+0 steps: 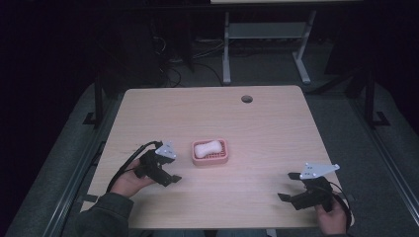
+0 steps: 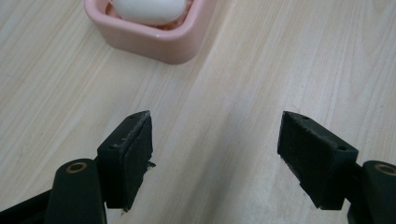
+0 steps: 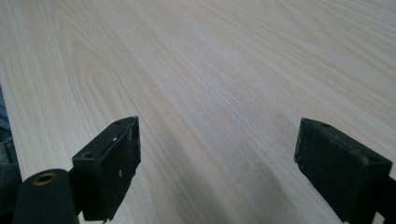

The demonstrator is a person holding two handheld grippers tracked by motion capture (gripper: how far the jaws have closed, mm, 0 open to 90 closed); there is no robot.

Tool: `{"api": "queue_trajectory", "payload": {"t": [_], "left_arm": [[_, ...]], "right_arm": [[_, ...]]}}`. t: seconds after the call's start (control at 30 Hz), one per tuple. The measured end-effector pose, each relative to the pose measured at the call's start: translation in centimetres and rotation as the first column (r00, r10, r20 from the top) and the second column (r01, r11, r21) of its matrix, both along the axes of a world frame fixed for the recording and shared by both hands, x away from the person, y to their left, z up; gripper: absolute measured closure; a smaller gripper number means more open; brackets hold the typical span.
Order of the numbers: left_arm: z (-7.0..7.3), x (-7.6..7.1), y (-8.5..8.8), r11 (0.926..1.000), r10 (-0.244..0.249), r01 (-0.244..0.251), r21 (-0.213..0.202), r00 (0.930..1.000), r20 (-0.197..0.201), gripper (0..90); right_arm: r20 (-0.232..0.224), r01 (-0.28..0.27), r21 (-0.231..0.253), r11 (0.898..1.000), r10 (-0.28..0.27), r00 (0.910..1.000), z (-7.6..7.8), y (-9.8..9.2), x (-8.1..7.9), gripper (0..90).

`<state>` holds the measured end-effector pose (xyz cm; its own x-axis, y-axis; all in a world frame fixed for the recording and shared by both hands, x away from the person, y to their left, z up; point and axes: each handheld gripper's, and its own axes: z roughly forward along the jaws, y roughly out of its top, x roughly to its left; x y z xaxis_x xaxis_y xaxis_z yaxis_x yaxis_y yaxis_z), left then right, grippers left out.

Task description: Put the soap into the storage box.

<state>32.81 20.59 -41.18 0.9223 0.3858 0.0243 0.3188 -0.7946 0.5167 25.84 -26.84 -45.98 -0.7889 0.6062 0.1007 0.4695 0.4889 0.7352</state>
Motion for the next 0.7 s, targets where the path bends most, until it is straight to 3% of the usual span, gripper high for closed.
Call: {"api": "queue_trajectory", "payload": {"t": [0.7], "left_arm": [[-0.8,-1.6,1.6,0.9999,0.014,-0.014,0.001,0.9999,0.005,25.6]], "right_arm": [[-0.001,0.003,-0.002,1.000,-0.003,1.0000,0.0,0.0,0.0,14.2]]}}
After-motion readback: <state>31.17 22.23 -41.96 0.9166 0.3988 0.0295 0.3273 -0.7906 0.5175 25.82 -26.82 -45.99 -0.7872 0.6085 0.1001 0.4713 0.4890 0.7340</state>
